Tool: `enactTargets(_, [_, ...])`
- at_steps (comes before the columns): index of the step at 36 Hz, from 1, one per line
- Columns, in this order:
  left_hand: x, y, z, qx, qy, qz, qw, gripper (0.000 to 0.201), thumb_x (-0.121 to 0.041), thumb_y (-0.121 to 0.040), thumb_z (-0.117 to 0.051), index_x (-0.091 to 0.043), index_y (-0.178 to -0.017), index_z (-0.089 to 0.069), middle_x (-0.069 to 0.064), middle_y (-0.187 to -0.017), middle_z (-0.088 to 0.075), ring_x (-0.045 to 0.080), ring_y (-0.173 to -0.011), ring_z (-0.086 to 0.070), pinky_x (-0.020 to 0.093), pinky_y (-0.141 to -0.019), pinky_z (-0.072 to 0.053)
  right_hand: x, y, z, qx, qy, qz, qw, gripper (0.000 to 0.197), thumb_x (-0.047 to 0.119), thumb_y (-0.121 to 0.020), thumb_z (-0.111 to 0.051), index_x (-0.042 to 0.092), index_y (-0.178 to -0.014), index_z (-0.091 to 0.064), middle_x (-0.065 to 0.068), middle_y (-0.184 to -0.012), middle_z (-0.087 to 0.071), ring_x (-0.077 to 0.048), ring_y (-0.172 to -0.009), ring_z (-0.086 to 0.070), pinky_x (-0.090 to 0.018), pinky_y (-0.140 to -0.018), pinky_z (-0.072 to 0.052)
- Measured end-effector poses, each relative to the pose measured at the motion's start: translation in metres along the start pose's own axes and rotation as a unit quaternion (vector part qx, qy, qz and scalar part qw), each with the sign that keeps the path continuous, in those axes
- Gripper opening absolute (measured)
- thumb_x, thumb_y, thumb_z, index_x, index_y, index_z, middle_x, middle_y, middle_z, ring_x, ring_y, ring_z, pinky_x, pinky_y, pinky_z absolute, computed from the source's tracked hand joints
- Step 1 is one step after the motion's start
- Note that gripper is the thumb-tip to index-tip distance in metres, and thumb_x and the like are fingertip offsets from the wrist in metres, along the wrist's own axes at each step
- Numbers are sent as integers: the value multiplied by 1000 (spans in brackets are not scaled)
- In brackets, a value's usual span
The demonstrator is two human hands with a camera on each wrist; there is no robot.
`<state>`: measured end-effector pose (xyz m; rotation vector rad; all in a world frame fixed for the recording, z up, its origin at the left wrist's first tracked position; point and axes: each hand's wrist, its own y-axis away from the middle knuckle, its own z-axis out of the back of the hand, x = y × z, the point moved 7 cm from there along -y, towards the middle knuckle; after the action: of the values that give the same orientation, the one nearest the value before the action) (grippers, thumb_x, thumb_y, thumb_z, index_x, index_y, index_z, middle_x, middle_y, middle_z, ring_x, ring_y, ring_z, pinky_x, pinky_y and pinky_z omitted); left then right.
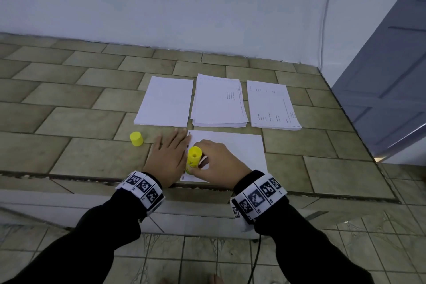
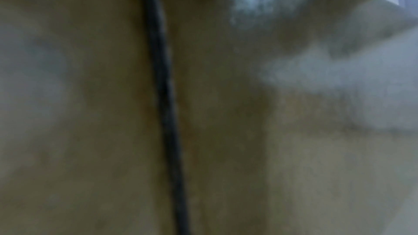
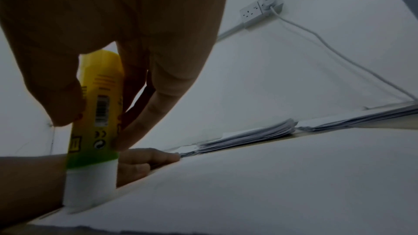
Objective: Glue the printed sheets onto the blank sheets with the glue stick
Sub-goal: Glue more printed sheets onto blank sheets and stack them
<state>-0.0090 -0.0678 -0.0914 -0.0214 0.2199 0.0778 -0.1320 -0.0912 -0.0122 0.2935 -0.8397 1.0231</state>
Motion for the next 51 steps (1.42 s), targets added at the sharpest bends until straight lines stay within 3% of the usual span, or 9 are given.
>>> enactTargets(5, [-2,1,6,-6,-16,9,1000,66,-43,-96,-14,-13,-146,-43,5,-155,-38,26,-143,-34,58,-110,-28,-16,14,17,1,1,-21,1000,12,14,-80,-72,7,-83,-64,-9,-90,-63,-21,-80,-61,-42,-75,-53])
enactTargets(13, [-1,0,2,13,-21,20,999,81,-51,-85,9,-20,-156,-18,-4,-164,-10,17,-151,-7,49,-119,-5,-55,61,68,-59,-9,-68,996,11,13,-80,-75,7,-83,-67,3,-93,-66,-12,-78,-65,-28,-70,-56])
enactTargets(17, [-1,0,2,8,-24,18,1000,81,-51,-86,7,-20,-155,-20,-4,-163,-13,17,-151,-9,49,-119,-6,-67,81,89,-92,9,-98,991,11,7,-78,-74,13,-84,-67,5,-86,-66,-8,-76,-63,-16,-67,-51])
enactTargets(23, [-2,0,2,6,-26,18,999,81,-51,-86,8,-20,-155,-19,-4,-163,-13,16,-151,-8,49,-119,-7,-84,104,107,-122,47,-131,983,18,40,-68,-61,27,-81,-63,9,-84,-67,-7,-78,-62,-23,-68,-49])
enactTargets(27, [-2,-1,2,0,-17,17,1000,80,-52,-86,6,-21,-155,-20,-5,-163,-14,16,-151,-8,49,-119,-6,-86,105,112,-134,37,-132,981,17,33,-70,-63,23,-84,-64,8,-84,-66,-7,-79,-61,-13,-65,-44])
enactTargets(30, [-1,0,3,-11,-5,17,1000,79,-52,-87,2,-20,-154,-26,-4,-162,-19,16,-150,-11,50,-119,-8,-78,97,109,-142,29,-119,982,18,37,-70,-64,26,-85,-63,9,-82,-66,-10,-73,-61,-18,-61,-45])
enactTargets(35, [0,-1,6,-19,5,19,1000,78,-52,-87,0,-21,-152,-30,-5,-161,-21,14,-150,-12,48,-120,-8,-49,65,85,-108,14,-56,992,10,13,-80,-74,11,-88,-68,9,-91,-65,-2,-78,-61,-9,-66,-42])
enactTargets(45, [-1,-2,8,-28,11,14,999,77,-54,-88,-4,-20,-150,-35,-4,-159,-27,15,-149,-17,48,-119,-11,-10,9,21,0,8,-13,1000,18,17,-82,-72,7,-96,-65,-8,-98,-65,-17,-85,-60,-28,-69,-51])
enactTargets(51, [-3,1,12,-36,15,7,999,78,-53,-89,-1,-18,-149,-38,-2,-158,-30,17,-148,-20,50,-119,-14,-7,-3,10,38,23,-24,999,16,16,-84,-71,10,-96,-62,-2,-93,-61,-12,-80,-53,-12,-67,-43])
